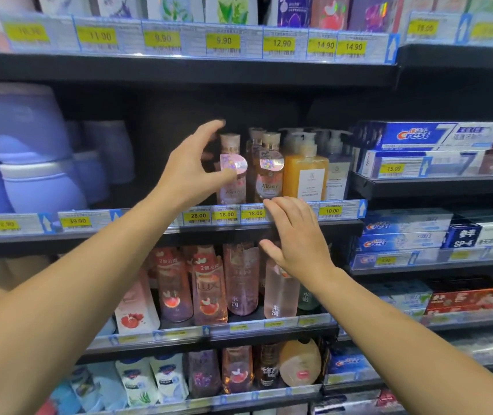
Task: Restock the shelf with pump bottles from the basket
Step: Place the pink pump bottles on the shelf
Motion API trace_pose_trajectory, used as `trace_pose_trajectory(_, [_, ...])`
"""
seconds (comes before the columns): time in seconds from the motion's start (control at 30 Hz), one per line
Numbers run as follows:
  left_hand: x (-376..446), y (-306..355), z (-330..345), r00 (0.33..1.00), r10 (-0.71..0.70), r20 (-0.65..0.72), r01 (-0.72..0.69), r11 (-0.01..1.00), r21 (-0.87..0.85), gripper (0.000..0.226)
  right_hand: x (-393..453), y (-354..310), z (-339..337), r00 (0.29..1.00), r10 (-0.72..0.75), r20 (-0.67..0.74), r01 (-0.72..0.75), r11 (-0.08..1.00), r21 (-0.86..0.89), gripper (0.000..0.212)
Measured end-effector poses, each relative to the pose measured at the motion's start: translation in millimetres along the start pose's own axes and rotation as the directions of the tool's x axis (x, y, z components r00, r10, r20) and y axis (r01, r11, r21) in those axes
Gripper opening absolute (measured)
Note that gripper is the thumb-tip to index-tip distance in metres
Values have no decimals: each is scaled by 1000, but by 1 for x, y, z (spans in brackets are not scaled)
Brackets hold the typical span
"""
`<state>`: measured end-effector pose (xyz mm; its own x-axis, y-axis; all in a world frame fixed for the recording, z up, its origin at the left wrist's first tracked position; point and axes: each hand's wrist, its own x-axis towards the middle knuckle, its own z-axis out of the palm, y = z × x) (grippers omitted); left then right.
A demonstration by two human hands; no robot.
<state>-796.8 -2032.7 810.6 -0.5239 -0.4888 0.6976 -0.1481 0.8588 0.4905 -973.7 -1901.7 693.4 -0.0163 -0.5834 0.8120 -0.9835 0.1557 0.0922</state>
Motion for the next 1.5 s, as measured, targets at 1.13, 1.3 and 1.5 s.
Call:
trace_pose_trajectory(1.13, [43, -34, 41, 980, -187, 74, 139, 894, 426, 97, 1, -5, -4, 997, 49, 55, -51, 998, 29, 74])
trace_pose_trajectory(1.3, [11, -22, 15, 994, -105, 39, 79, 907, 413, 69, -1, -19, -11, 995, 75, 61, -74, 997, -17, 74])
trace_pose_trajectory(1.5, [-76, -36, -16, 992, 123, -23, -102, 902, 420, 56, -21, -73, -2, 994, 34, 102, -43, 994, 96, 75])
